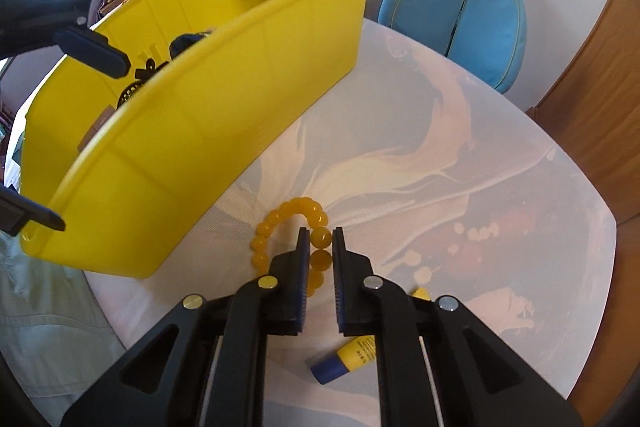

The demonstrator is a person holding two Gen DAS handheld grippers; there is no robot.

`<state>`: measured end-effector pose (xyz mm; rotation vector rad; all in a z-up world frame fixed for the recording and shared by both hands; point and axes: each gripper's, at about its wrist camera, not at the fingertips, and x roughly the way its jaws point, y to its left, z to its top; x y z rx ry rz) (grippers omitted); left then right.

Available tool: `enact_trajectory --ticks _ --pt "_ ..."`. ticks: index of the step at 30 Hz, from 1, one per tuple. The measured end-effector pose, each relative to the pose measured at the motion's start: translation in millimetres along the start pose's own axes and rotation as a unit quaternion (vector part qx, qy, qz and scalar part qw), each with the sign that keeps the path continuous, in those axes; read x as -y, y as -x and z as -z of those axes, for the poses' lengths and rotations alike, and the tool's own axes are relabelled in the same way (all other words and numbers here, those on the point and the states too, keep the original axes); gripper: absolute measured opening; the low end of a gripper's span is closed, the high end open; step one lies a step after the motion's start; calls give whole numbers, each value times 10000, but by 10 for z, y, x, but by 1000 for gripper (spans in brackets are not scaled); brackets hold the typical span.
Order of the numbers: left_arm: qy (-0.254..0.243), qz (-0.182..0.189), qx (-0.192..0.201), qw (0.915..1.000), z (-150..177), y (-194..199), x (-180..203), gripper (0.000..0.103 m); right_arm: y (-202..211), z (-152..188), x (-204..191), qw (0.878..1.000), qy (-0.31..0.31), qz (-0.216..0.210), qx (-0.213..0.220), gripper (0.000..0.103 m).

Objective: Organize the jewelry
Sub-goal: 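Reach the right gripper to the amber bead bracelet and close on it, then lift the amber bracelet with the right gripper into the bin and release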

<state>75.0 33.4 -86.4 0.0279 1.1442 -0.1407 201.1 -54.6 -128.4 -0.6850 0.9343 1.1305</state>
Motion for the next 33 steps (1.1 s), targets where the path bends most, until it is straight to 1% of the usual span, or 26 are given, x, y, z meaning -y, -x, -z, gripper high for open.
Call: enact_trajectory --ticks 6,15,23,27,33 --pt "8 -2 33 10000 27 27 27 83 362 19 -35 9994 -22 61 337 12" --pt "-30 5 84 10000 48 33 59 83 739 -36 -144 9971 92 115 746 12" --pt "-95 35 131 9999 37 28 89 83 986 -101 -251 9948 158 213 984 12" --pt "-77 -26 190 9998 55 61 65 83 1065 -169 -349 9936 242 207 1086 12" --pt "133 -273 274 9992 197 181 -107 83 1180 -366 -604 9900 562 124 1284 12"
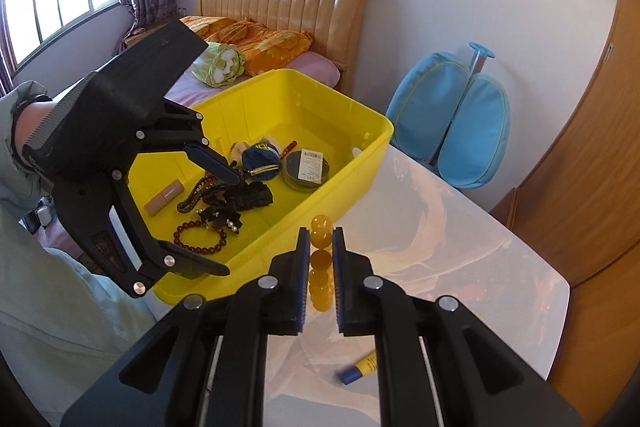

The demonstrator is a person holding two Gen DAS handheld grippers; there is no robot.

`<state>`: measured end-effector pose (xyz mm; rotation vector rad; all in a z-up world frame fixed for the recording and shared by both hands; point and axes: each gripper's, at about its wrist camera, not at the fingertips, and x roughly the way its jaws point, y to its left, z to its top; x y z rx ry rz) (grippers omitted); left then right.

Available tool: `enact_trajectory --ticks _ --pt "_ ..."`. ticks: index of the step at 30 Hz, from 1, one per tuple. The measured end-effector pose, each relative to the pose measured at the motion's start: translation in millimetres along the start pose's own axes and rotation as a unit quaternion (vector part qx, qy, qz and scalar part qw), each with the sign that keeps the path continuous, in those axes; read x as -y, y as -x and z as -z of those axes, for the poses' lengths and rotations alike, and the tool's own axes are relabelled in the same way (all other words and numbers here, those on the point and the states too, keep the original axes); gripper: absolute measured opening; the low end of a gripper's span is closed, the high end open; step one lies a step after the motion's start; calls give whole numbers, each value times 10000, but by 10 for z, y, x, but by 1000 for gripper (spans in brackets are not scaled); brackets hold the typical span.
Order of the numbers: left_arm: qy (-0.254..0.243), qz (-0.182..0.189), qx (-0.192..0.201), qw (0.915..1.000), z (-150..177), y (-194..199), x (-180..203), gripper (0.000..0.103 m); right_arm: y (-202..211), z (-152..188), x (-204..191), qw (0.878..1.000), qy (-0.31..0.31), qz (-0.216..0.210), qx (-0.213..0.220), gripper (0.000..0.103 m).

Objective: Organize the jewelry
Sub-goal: 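Lift the amber bracelet with the right gripper into the bin and release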

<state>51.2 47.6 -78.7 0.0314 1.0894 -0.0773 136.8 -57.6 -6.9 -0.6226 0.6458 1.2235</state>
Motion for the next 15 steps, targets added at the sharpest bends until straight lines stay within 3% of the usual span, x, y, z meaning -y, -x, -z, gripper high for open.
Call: enact_trajectory --ticks 15 --pt "841 -573 169 9947 650 346 -598 83 -417 -511 -643 9932 896 -734 -98 12"
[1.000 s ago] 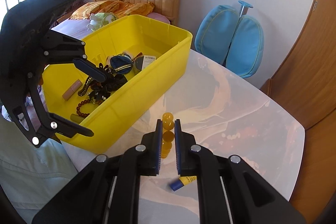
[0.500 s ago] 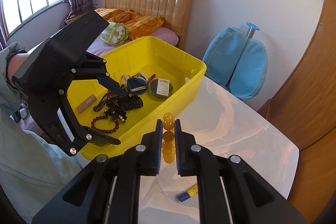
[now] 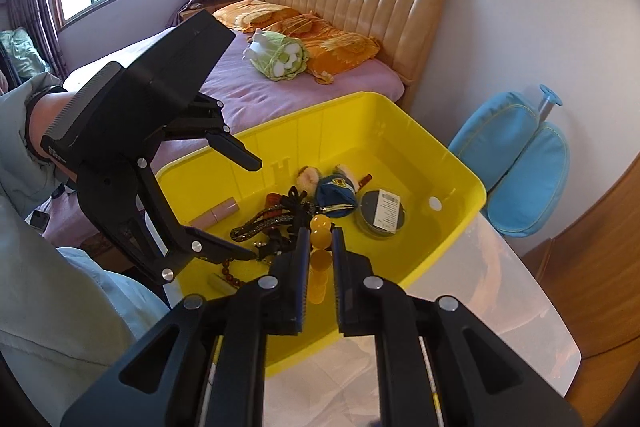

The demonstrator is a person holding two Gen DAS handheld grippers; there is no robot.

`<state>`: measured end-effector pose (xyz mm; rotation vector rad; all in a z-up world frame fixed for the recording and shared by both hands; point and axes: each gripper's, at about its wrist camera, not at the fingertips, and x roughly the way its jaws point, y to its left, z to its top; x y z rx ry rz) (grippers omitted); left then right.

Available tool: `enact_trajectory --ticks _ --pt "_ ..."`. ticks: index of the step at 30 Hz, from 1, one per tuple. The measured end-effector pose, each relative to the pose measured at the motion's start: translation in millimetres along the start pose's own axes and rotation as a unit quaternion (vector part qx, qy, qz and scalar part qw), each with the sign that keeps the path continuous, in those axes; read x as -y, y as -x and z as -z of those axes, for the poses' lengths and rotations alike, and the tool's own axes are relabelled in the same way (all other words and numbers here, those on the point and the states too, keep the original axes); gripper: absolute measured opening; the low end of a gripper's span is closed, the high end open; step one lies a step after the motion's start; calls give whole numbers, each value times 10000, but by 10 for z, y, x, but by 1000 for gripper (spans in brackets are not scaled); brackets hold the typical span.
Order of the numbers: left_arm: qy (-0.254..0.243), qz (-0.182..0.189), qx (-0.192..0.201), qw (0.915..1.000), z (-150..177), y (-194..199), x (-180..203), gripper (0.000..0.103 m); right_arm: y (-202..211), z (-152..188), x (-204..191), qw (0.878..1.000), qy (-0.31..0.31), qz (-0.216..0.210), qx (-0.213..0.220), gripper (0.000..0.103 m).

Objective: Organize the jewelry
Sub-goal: 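Lift the amber bracelet with the right gripper into the bin and release, then lift the open right gripper out of the bin and back over the table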

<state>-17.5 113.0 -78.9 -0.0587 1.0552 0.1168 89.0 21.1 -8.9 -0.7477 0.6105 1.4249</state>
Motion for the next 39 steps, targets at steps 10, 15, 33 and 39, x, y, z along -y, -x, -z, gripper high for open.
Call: enact_trajectory --ticks 10,15,33,39 --pt "533 -225 63 9983 360 144 -416 83 -683 -149 -195 9969 302 -425 -593 12" --pt "702 -289 84 9971 495 190 -540 83 -1101 -60 -224 9925 294 -485 -1086 12" --pt "516 -70 221 9984 480 209 -526 83 -1123 36 -108 9947 -64 -197 -1006 51" --pt "321 30 311 9990 364 218 -368 83 -790 123 63 9971 -437 72 -615 79"
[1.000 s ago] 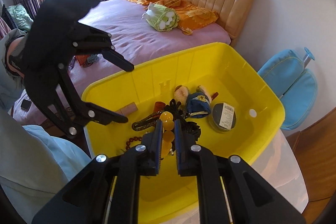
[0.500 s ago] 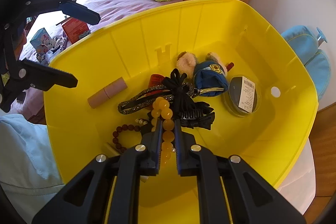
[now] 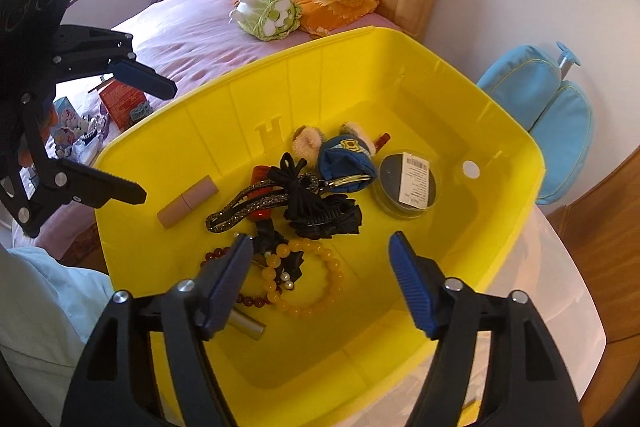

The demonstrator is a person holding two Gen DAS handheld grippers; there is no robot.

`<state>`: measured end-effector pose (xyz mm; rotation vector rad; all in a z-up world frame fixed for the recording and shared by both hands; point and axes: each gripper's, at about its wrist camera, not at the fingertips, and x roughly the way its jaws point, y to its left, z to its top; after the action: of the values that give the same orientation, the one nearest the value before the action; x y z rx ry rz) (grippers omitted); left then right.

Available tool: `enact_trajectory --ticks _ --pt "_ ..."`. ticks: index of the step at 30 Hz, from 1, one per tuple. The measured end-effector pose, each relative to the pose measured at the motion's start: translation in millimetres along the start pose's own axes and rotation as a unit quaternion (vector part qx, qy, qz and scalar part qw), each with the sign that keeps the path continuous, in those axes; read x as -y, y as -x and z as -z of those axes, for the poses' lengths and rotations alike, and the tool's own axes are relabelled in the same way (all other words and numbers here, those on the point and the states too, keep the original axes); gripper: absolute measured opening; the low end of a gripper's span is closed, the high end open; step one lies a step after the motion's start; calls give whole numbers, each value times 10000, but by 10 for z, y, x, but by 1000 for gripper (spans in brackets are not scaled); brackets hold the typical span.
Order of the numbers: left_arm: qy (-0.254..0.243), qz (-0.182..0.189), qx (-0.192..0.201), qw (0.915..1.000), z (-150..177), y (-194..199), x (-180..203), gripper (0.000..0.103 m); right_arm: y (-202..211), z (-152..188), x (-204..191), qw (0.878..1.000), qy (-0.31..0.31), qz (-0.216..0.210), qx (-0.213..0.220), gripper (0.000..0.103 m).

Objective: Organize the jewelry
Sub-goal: 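Lift the open right gripper out of the bin and back over the table, then reach the left gripper to the yellow cream tube and grasp it upright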

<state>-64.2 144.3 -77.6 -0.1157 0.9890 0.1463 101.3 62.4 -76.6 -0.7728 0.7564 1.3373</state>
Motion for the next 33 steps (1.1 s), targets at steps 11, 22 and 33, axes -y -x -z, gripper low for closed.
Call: enact_trajectory --ticks 11,22,33 --pt "-770 559 188 9953 -531 -171 641 83 599 656 504 9911 -1083 693 339 93" --pt "-1558 1233 189 9799 -1027 -404 1645 83 1050 1578 1026 9627 -2295 1381 379 93" --pt "-1084 1181 -374 9864 -1290 -1091 2510 83 1264 2387 1424 9489 -2671 1675 97 93"
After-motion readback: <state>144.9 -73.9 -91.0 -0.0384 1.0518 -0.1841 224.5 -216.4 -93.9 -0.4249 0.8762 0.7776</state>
